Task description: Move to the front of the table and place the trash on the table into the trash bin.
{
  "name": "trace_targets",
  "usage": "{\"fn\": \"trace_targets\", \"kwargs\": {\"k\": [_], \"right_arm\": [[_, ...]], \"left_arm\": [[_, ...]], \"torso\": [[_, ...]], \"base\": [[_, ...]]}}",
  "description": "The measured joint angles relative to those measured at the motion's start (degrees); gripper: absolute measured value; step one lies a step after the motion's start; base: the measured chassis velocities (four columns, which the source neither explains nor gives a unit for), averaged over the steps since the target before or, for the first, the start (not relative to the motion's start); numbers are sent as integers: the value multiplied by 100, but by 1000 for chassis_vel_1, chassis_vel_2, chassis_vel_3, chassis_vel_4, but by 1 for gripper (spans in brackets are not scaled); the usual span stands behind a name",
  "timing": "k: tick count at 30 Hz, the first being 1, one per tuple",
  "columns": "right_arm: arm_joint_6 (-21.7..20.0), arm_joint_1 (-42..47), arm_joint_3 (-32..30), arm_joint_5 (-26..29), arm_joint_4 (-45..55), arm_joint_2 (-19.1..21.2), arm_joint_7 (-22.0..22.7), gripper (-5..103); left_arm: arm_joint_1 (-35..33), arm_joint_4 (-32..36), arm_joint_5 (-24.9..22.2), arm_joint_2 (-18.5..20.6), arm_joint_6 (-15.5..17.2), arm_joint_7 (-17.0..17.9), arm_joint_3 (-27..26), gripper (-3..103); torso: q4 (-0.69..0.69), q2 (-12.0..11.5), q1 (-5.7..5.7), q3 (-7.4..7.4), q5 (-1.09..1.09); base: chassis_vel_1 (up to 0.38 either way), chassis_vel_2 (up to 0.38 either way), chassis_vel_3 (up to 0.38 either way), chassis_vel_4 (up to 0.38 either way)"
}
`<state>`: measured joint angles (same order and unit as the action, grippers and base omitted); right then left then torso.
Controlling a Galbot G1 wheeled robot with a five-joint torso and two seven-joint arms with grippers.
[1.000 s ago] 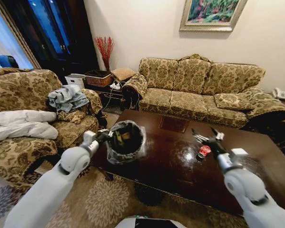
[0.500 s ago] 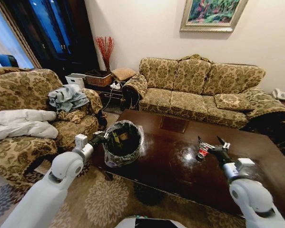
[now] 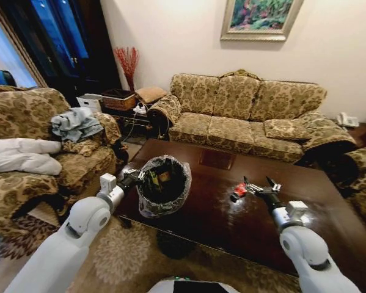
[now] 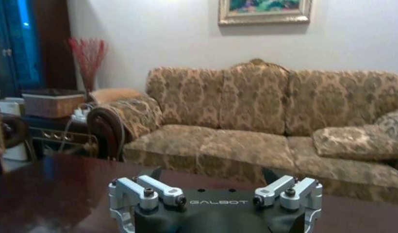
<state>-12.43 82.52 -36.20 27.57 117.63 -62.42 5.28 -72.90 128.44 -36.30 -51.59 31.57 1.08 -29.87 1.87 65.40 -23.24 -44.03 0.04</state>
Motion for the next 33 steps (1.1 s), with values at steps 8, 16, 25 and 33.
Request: {"fn": "trace_targets", "kwargs": {"k": [8, 16, 25, 33], "right_arm": [[53, -568, 794, 226, -996, -266, 631, 100], [106, -1859, 1665, 320, -2557, -851, 885, 100], [119, -2668, 1884, 197, -3845, -1465, 1778, 100], [-59, -2996, 1900, 537, -4194, -1661, 2114, 100]], "left_arm": [[185, -80, -22, 124, -10, -20, 333, 3], [-32, -76, -3, 225, -63, 44, 208, 3], [-12, 92, -163, 330, -33, 170, 208, 3], [5, 97, -191, 357, -24, 186, 170, 3]], "torso": [[-6, -1, -1, -1, 2], [8, 0, -1, -1, -6], [-4, -1, -2, -1, -4], [0, 0, 0, 0, -5]], "base": [[-192, -211, 181, 197], [32, 32, -10, -7], [24, 8, -4, -3], [0, 0, 0, 0]]}}
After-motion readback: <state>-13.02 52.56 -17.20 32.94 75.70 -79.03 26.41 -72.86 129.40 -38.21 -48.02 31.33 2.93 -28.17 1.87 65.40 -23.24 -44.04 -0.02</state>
